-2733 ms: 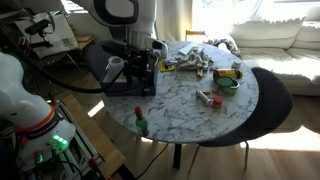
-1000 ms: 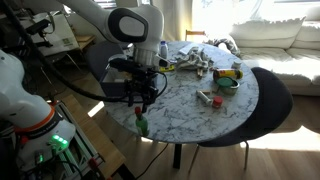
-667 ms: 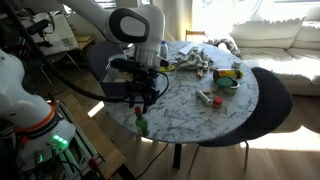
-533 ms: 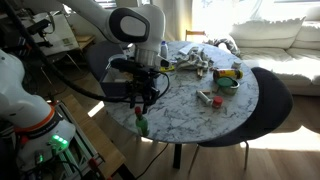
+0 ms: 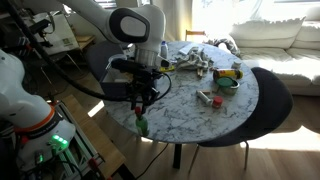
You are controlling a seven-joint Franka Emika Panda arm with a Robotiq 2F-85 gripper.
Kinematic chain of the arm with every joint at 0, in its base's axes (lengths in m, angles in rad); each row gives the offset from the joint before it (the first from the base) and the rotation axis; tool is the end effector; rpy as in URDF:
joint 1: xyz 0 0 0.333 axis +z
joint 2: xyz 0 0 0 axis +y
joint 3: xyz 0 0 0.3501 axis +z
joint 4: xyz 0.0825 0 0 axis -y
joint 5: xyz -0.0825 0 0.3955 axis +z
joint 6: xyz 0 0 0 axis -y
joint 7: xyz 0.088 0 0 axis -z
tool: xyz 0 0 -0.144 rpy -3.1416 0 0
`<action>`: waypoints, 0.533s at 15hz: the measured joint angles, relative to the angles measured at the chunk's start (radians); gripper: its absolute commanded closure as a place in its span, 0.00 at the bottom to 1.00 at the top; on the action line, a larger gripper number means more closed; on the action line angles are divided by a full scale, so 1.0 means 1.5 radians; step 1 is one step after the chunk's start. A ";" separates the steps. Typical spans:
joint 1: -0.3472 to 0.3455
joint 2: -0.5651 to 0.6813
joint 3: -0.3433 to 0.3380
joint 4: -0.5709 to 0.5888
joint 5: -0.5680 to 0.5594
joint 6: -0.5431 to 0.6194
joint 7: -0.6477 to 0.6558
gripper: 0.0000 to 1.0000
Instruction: Move the green sauce bottle backwards
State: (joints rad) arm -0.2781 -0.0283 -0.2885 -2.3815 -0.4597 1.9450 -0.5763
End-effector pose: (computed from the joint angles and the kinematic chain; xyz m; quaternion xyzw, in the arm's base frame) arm 0.3490 -0.2753 0.3045 0.9535 0.1301 -0.2671 0.0504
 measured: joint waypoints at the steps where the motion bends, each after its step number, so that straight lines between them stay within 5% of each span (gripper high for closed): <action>1: 0.000 0.000 0.000 0.000 0.000 0.000 -0.005 0.77; 4: 0.000 0.000 0.000 0.000 0.000 0.000 -0.017 0.93; 8: 0.001 -0.001 0.000 0.000 0.001 0.000 -0.028 0.93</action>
State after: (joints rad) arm -0.2772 -0.0295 -0.2878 -2.3809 -0.4586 1.9450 -0.6182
